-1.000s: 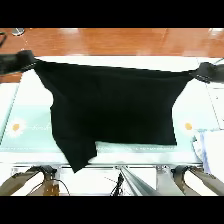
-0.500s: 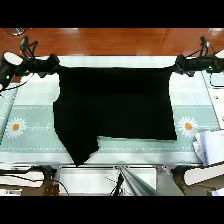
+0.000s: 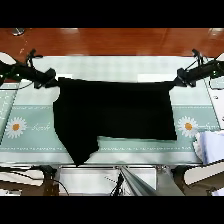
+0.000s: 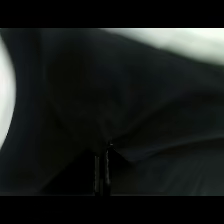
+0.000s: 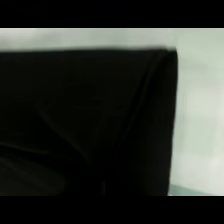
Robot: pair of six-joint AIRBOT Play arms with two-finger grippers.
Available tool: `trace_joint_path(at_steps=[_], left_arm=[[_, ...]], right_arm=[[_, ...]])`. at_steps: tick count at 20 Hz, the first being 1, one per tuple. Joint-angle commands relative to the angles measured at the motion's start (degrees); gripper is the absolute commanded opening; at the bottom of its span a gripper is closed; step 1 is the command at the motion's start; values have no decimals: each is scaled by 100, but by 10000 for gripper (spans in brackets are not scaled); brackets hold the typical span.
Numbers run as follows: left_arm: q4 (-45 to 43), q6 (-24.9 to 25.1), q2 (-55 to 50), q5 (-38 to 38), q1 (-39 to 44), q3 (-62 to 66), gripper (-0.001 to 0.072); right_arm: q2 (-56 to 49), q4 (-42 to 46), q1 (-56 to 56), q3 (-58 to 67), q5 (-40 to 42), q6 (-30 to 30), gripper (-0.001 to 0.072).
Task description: Fold the shirts.
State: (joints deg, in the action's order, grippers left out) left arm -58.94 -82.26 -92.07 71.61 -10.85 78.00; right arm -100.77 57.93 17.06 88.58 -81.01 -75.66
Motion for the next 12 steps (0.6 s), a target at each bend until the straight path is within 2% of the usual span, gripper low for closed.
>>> trace_joint_path(at_steps=[1, 3, 4, 5, 6, 9, 12], left_arm=[[-455, 50, -11, 540, -79, -463, 22], [-437, 55, -11, 538, -26, -723, 24], [-431, -9, -11, 562, -2, -785, 83], [-435, -50, -7, 717, 11, -761, 348], [-446, -50, 2, 938, -4, -671, 714], [-737, -55, 258, 1622, -256, -483, 707], [-1384, -94, 1115, 1648, -673, -1117, 707]], right_arm=[[0, 529, -55, -472, -129, -37, 20], [-2, 466, -164, -761, 238, -35, 27], [0, 446, -188, -800, 350, -149, 188], [17, 367, -203, -778, 310, -168, 523], [70, 361, -177, -704, 149, -138, 624], [649, 966, 48, -612, -256, -203, 625], [1700, 1259, 468, -1429, 181, -459, 625]])
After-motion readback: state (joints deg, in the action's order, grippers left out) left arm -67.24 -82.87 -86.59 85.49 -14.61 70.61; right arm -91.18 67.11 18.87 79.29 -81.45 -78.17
